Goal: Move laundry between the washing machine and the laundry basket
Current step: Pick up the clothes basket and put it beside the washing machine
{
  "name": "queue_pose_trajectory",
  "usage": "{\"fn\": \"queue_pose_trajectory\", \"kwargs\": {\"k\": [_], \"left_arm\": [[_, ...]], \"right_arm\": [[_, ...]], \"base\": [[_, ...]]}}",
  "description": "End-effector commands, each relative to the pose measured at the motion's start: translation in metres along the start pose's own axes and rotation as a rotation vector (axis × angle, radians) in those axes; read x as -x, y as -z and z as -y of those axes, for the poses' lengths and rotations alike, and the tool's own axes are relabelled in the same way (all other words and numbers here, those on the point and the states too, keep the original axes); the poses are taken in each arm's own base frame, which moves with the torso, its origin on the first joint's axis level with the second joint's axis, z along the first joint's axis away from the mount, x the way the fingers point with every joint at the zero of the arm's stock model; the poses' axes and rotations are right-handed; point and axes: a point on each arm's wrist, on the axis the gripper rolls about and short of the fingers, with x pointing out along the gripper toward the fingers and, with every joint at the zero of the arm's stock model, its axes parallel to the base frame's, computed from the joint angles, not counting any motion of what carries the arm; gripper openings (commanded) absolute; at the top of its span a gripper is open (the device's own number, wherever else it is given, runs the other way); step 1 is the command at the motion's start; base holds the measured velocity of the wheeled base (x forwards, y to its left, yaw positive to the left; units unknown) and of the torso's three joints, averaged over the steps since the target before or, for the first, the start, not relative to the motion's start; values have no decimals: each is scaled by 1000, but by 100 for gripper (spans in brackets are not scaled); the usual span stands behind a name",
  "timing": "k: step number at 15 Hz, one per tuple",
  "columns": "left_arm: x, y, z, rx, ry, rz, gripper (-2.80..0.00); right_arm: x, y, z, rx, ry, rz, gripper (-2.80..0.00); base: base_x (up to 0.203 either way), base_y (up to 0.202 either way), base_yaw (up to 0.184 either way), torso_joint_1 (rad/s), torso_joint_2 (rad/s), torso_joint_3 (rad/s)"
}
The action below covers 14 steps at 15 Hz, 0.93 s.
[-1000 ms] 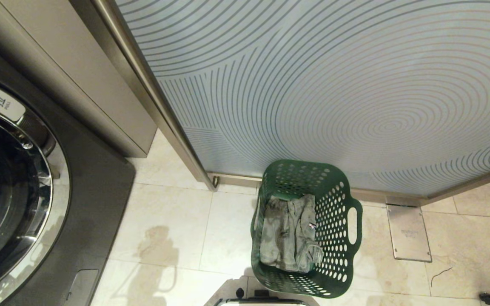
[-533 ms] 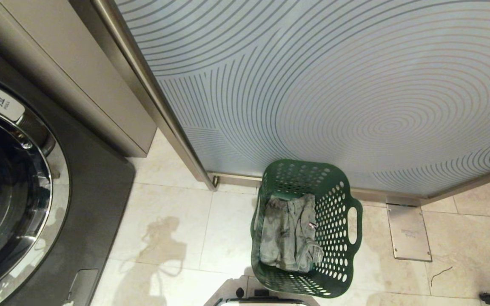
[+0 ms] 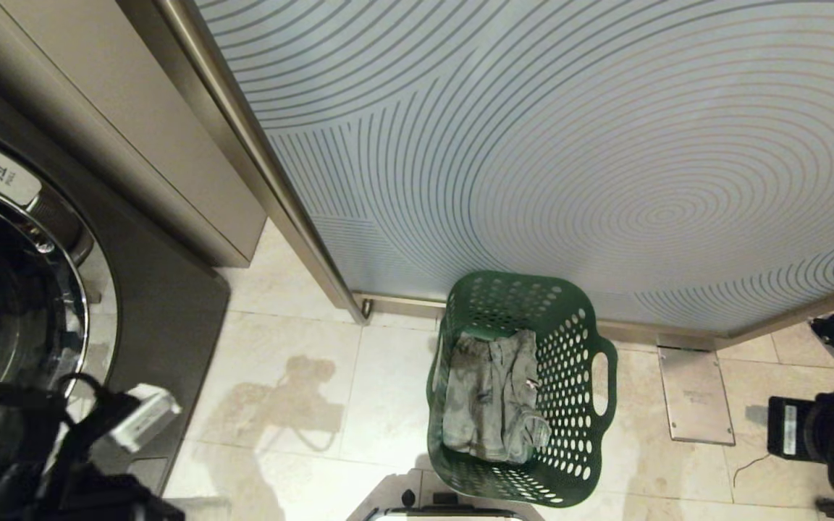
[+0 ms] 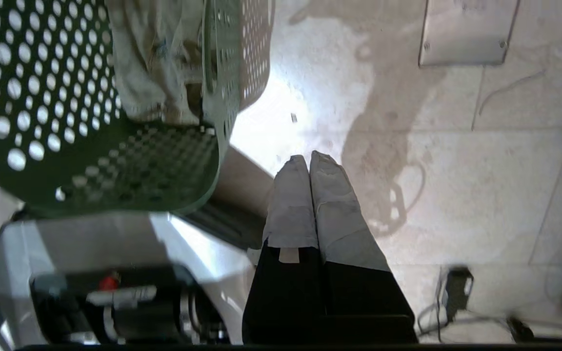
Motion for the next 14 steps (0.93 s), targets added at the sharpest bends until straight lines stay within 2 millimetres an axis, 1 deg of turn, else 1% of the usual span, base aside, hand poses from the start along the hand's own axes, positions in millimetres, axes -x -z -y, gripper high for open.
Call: {"fn": "queue_pose_trajectory", "kwargs": {"k": [1, 2, 4, 6, 8, 10, 12, 14], "left_arm": [[-41, -6, 10, -39, 12, -114, -280], [-55, -15, 19, -48, 6, -115, -280], [-83, -43, 43, -45, -15, -68, -280], [-105, -58, 68, -73, -61, -33, -280], [-114, -55, 85, -111, -69, -36, -280], [-115, -50, 95, -136, -50, -48, -280], [-115, -48, 102, -141, -31, -50, -280], [-117, -46, 108, -125, -16, -56, -280]], "right_arm": [[-36, -2, -3, 3, 6, -35, -280], [-45, -6, -5, 2, 0, -25, -280], [-63, -18, -10, -5, -8, -15, -280], [-72, -26, -13, -33, -14, -9, -280], [-84, -25, -15, -35, -10, -38, -280], [-100, -21, -17, -43, -3, -80, -280], [-104, -20, -18, -55, -1, -90, -280], [-103, -24, -19, -58, -1, -75, -280]], "base": [[0, 0, 0, 0, 0, 0], [0, 0, 0, 0, 0, 0], [0, 0, 0, 0, 0, 0], [0, 0, 0, 0, 0, 0], [0, 0, 0, 0, 0, 0], [0, 0, 0, 0, 0, 0], [0, 0, 0, 0, 0, 0], [0, 0, 0, 0, 0, 0]]}}
